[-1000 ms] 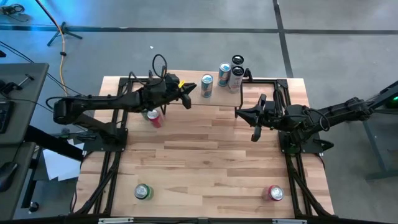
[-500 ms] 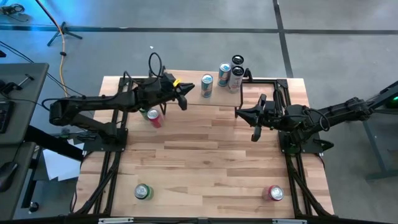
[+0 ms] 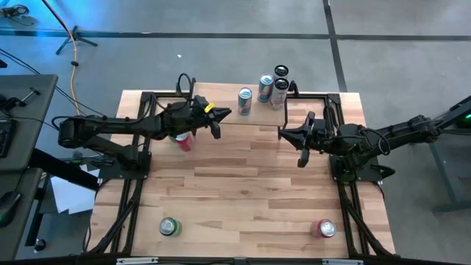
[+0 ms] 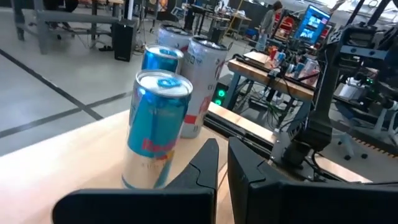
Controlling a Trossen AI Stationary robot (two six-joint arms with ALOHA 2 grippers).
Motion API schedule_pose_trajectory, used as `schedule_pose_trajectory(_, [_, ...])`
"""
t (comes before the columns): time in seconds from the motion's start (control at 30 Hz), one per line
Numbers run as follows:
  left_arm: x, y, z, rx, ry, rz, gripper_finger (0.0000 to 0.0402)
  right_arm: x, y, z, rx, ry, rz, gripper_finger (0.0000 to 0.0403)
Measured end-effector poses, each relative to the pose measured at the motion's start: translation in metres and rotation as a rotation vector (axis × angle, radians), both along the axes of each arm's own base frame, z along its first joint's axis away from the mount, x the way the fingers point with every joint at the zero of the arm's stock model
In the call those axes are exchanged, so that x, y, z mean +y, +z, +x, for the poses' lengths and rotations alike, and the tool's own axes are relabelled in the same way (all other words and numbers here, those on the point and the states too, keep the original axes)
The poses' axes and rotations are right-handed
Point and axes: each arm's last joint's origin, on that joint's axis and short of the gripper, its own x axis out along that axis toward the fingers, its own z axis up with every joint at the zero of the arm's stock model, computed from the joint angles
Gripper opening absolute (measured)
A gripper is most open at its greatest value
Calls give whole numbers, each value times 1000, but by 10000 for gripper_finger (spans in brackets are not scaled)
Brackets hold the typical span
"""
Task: Place canned beverage on shelf
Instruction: Put the blue soda can on the shelf aligned with the other blue soda can
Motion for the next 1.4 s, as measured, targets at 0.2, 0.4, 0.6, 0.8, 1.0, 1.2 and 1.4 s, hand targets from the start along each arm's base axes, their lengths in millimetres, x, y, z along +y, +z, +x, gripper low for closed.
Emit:
schedule_pose_trajectory(0.2, [2, -2, -1, 35, 62, 43, 0, 0, -1, 0, 9, 9, -3, 0])
schedule_pose_trajectory(0.4, [17, -11, 5, 54, 65, 43, 0, 0, -2, 0, 19, 12, -6, 0])
schedule_pose_trajectory(0.6, [37, -37, 27, 97, -41, 18, 0, 1, -1, -1, 14, 29, -5, 0])
schedule_pose_trajectory(0.8, [40, -32, 22, 134, -3, 63, 0, -1, 3, -8, -4, 48, -5, 0])
schedule_pose_trajectory(1.0, [43, -43, 24, 242, 51, 123, 0, -2, 5, -14, -11, 48, -7, 0])
schedule_pose_trajectory(1.2, [55, -47, 22, 257, 107, 127, 0, -2, 6, -15, -10, 47, -24, 0])
schedule_pose_trajectory(1.4, [60, -48, 21, 247, 79, 121, 0, -4, 6, -15, -9, 37, -31, 0])
